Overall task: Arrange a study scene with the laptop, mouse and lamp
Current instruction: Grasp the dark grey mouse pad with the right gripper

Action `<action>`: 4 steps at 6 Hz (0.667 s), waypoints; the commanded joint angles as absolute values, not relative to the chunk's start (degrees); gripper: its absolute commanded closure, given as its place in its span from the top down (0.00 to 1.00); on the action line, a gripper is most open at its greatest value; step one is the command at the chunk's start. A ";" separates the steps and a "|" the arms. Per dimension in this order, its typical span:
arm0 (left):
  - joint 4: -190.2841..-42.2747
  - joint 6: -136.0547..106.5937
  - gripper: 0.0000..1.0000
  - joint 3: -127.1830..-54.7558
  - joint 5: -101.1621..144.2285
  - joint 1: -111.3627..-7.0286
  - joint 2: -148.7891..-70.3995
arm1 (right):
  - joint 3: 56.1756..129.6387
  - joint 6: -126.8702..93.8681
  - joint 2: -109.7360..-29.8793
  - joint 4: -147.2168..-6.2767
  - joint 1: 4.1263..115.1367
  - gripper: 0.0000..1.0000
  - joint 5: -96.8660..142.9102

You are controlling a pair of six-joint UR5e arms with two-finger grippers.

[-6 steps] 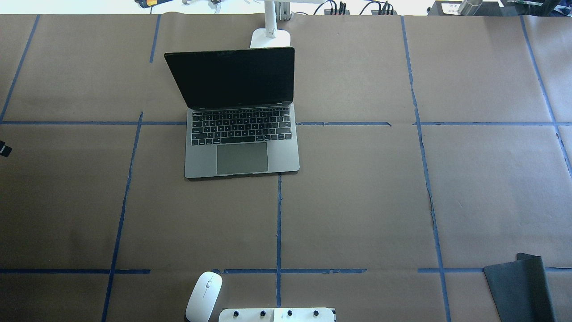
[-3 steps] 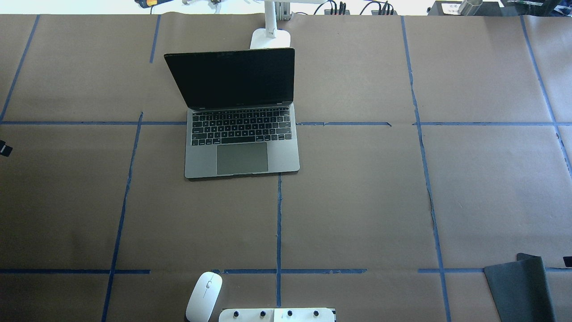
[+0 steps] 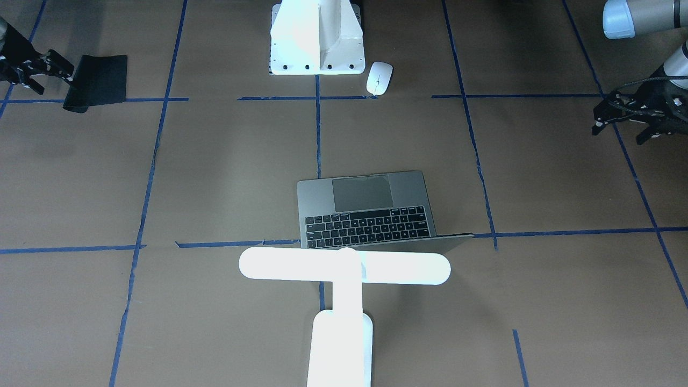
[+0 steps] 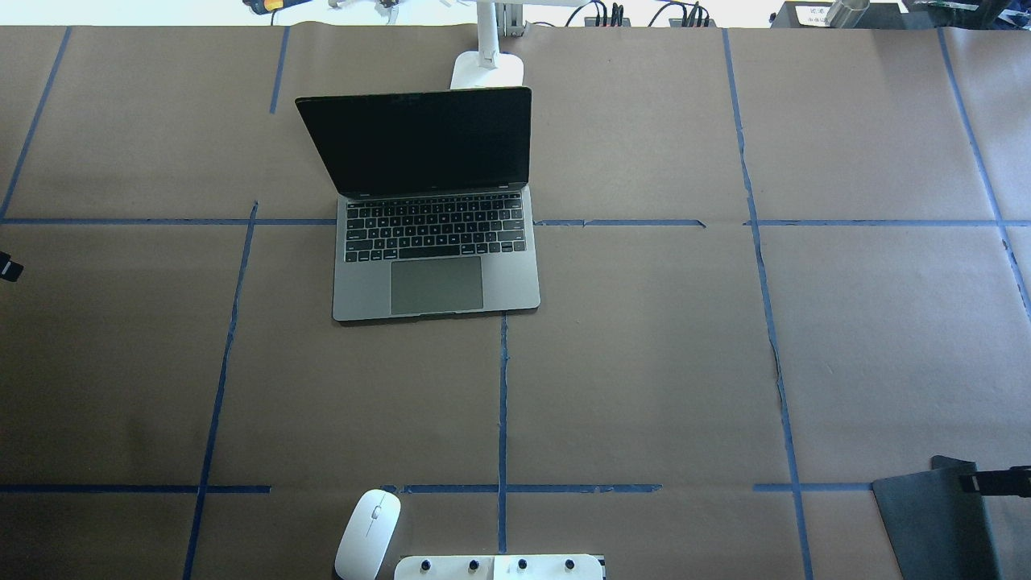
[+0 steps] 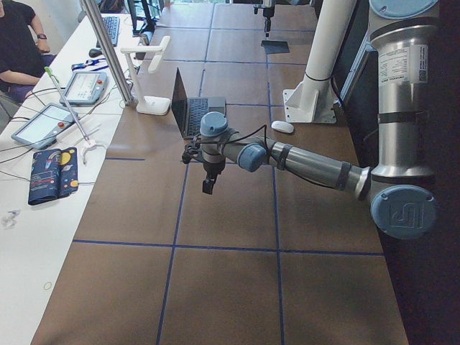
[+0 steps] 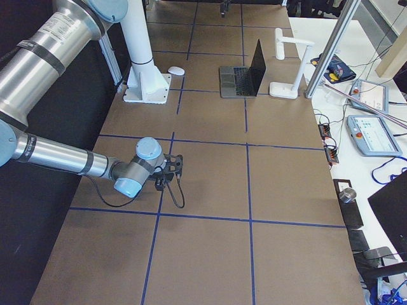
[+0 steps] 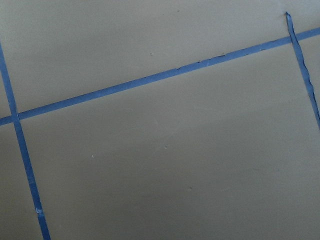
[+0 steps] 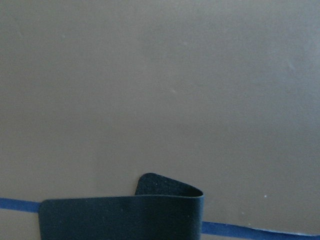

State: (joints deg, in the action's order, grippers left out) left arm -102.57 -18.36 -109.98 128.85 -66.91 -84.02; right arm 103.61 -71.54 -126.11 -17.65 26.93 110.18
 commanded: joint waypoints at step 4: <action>-102.57 -18.28 1.00 -109.86 129.99 -66.88 -84.02 | 102.39 -73.65 -125.33 -16.52 21.97 0.02 107.67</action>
State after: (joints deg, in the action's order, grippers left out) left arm -102.57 -18.28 -109.89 129.92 -66.89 -84.02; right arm 102.30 -73.62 -125.40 -16.80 21.98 107.65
